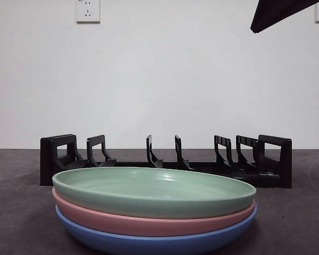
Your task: Place the plate
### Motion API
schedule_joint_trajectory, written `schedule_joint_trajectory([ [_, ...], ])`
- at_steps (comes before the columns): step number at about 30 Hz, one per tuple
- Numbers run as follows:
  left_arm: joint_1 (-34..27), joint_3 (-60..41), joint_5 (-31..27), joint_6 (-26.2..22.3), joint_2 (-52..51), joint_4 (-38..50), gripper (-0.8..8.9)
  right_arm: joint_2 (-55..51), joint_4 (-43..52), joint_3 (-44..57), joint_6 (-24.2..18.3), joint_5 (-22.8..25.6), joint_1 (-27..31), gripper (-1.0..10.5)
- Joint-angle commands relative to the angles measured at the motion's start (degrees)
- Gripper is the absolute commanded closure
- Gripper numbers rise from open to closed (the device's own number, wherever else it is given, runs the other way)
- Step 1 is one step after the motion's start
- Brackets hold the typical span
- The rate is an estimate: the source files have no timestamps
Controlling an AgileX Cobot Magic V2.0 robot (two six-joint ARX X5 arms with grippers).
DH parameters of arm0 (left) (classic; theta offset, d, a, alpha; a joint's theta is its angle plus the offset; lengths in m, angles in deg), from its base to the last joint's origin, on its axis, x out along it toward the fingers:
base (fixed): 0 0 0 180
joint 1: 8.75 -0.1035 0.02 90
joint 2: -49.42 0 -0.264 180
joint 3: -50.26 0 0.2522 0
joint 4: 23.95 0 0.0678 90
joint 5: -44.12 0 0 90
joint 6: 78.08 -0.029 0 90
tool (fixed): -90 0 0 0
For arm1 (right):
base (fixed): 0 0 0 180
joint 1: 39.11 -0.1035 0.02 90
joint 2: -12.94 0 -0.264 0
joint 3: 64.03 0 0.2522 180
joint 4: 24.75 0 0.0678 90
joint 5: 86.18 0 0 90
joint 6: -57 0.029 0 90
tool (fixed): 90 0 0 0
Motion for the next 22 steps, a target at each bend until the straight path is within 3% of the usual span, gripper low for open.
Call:
schedule_joint_trajectory([
  [1,-0.04,-1.09,0.26,0.22,-0.04,0.77,8.07,0.26,0.68,-0.55,-0.42,0.02,-0.31,9.3],
  [11,-0.04,-1.09,0.26,0.22,-0.04,0.79,8.06,0.26,0.7,-0.55,-0.44,0.02,-0.31,9.3],
  [15,-0.04,-1.09,0.26,0.22,-0.04,0.77,8.06,-1.49,1.27,0.24,-5.4,0.42,0.72,9.3],
  [19,-0.04,-1.09,0.26,0.22,-0.04,0.79,8.07,-10.4,12.2,11.5,-6.16,0.44,5.95,9.3],
  [22,-0.04,-1.09,0.26,0.22,-0.04,0.79,8.07,-20.39,21.44,24.59,-3.37,0.42,11.69,9.3],
])
